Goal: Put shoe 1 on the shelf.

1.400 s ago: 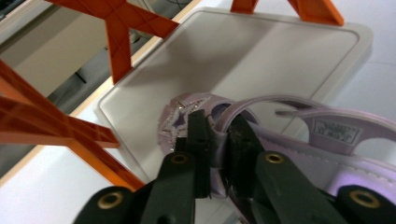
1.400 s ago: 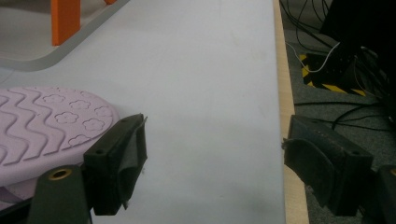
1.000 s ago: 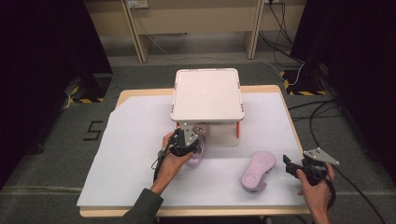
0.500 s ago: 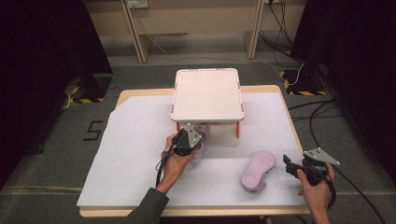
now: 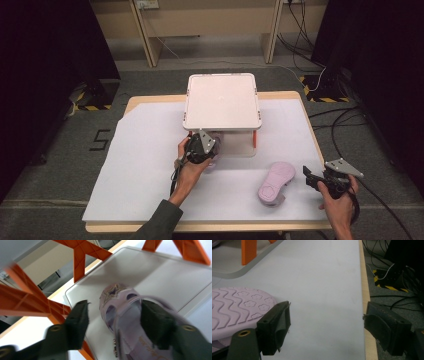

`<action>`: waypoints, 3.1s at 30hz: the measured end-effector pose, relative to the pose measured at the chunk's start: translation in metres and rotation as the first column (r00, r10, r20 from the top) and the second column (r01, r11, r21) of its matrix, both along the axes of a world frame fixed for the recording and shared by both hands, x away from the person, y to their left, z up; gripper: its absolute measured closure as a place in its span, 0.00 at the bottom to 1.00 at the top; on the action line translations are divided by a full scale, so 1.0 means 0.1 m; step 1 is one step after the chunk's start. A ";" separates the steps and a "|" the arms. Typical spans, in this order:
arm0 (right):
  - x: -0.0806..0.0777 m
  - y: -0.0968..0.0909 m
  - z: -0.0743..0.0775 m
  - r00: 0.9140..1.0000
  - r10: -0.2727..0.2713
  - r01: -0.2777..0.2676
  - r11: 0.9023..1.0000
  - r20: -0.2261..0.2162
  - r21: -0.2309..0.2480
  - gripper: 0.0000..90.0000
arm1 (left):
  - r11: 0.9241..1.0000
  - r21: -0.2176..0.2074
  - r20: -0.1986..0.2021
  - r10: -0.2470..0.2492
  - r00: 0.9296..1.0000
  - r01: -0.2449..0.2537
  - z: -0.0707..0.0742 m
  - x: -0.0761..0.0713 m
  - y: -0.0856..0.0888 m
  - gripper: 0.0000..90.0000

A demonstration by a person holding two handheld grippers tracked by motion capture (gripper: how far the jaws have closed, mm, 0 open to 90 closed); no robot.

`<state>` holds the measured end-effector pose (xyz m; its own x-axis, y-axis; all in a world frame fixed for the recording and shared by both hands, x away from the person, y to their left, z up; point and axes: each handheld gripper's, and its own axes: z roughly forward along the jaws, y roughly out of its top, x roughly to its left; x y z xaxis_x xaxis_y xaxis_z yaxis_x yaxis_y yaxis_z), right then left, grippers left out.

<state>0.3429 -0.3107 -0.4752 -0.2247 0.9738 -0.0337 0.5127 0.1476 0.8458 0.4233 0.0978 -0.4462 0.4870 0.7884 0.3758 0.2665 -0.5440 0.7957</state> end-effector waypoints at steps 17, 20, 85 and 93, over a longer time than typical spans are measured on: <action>-0.01 0.00 0.01 1.000 -0.006 0.006 1.000 0.008 0.002 0.24 | 0.968 -0.234 -0.121 -0.120 0.985 0.089 0.16 -0.53 0.44 0.28; -0.01 0.00 0.01 1.000 -0.005 0.005 1.000 0.007 0.004 0.24 | 0.971 -0.217 -0.159 -0.134 0.978 0.098 -0.04 -0.59 0.50 0.27; -0.08 0.01 0.08 1.000 0.012 -0.012 0.999 0.014 0.041 0.24 | 0.993 -0.119 -0.227 -0.032 0.973 0.004 -0.35 -0.19 0.22 0.32; -0.27 0.15 0.11 0.995 0.098 -0.097 0.993 -0.009 0.059 0.22 | 0.978 -0.194 -0.244 -0.119 0.963 0.072 -0.31 -0.63 0.46 0.25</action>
<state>0.3161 -0.2954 -0.4640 -0.3189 0.9474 0.0262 0.5086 0.1477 0.8482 0.3598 0.1443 -0.4769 0.6238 0.7769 0.0851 0.4255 -0.4289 0.7969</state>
